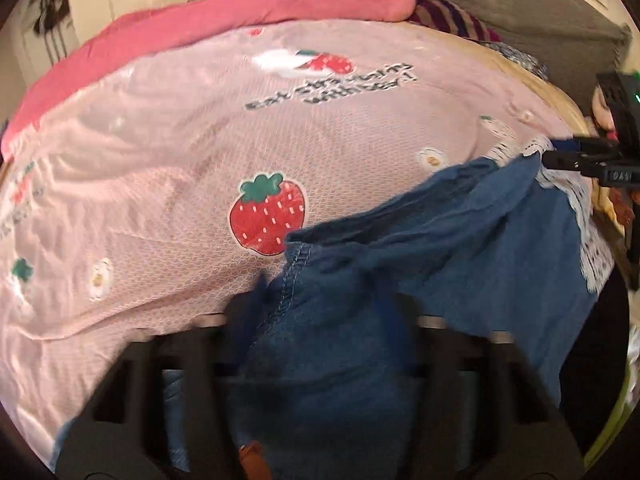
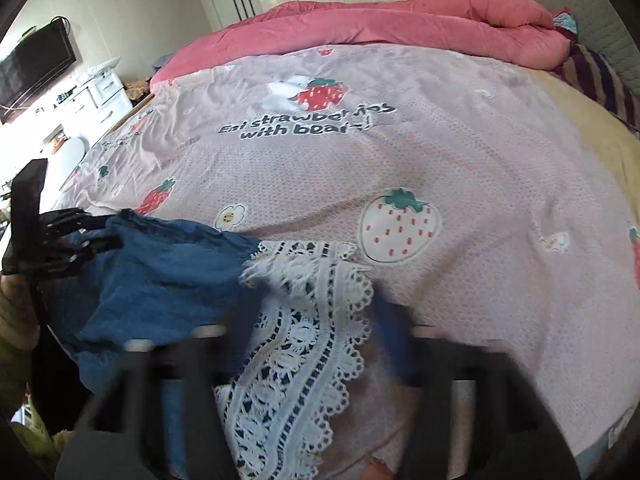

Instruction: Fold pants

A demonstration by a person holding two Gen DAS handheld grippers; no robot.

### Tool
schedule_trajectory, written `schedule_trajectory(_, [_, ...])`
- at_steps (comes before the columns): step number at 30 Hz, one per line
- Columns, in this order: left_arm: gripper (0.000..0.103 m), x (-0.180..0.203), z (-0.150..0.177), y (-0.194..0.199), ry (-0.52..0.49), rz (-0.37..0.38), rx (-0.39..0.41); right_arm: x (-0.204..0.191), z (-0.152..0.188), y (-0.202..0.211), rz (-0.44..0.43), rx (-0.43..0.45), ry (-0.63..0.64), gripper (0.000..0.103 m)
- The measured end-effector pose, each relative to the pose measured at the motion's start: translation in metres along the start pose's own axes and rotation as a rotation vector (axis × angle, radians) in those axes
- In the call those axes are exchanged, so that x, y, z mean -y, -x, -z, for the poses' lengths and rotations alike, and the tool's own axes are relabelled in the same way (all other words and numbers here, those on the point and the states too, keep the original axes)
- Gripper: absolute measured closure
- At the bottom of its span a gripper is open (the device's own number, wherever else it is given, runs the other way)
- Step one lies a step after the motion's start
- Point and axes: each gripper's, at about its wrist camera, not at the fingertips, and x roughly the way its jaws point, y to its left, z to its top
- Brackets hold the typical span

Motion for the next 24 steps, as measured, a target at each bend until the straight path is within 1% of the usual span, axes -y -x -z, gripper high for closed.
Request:
schedule_trajectory(1, [0.09,-0.002,-0.002,-0.006,0.016,0.004,-0.01,-0.001,-0.003,-0.002,0.0,-0.005,0.0,0.08])
schedule_trajectory(3, [0.092,-0.007,-0.007,-0.013,0.051,0.005,-0.022,-0.003,-0.009,-0.007,-0.003,0.0,0.007,0.084])
schedule_trajectory(4, [0.093,-0.007,-0.008,-0.012,0.062,0.006,-0.021,-0.003,-0.013,-0.008,-0.008,0.008,0.006,0.088])
schedule_trajectory(5, [0.093,-0.011,-0.011,-0.012,0.077,0.012,-0.017,-0.004,-0.016,-0.008,-0.019,0.018,0.0,0.09])
schedule_trajectory(7, [0.094,-0.019,-0.016,-0.011,0.107,0.014,-0.01,-0.005,-0.025,-0.011,-0.021,0.038,0.002,0.09])
schedule_trajectory(8, [0.094,-0.022,-0.018,-0.012,0.113,0.009,-0.008,-0.005,-0.028,-0.015,-0.008,0.043,0.002,0.09])
schedule_trajectory(12, [0.094,-0.026,-0.023,-0.028,0.115,0.001,-0.025,-0.003,-0.026,-0.037,0.033,-0.026,0.007,0.09])
schedule_trajectory(15, [0.093,-0.027,-0.021,-0.033,0.125,0.008,-0.018,-0.003,-0.021,-0.035,0.03,-0.01,0.007,0.089])
schedule_trajectory(16, [0.091,-0.029,-0.021,-0.033,0.13,0.011,-0.013,-0.001,-0.02,-0.034,0.025,-0.008,-0.006,0.087])
schedule_trajectory(18, [0.09,-0.031,-0.021,-0.029,0.136,0.012,0.007,0.002,-0.019,-0.025,0.03,0.0,-0.036,0.073])
schedule_trajectory(19, [0.086,-0.032,-0.02,-0.024,0.138,0.012,0.019,0.001,-0.016,-0.015,0.035,0.016,-0.036,0.057])
schedule_trajectory(20, [0.08,-0.032,-0.019,-0.018,0.139,0.009,0.036,-0.001,-0.012,-0.003,0.029,0.046,-0.034,0.051])
schedule_trajectory(21, [0.078,-0.033,-0.018,-0.01,0.14,0.0,0.052,-0.001,-0.009,0.006,0.026,0.065,-0.035,0.051])
schedule_trajectory(23, [0.068,-0.033,-0.015,0.006,0.143,-0.018,0.084,-0.002,0.002,0.026,0.016,0.092,-0.045,0.049])
schedule_trajectory(24, [0.066,-0.031,-0.011,0.019,0.143,-0.029,0.11,-0.004,0.011,0.036,0.012,0.099,-0.054,0.048])
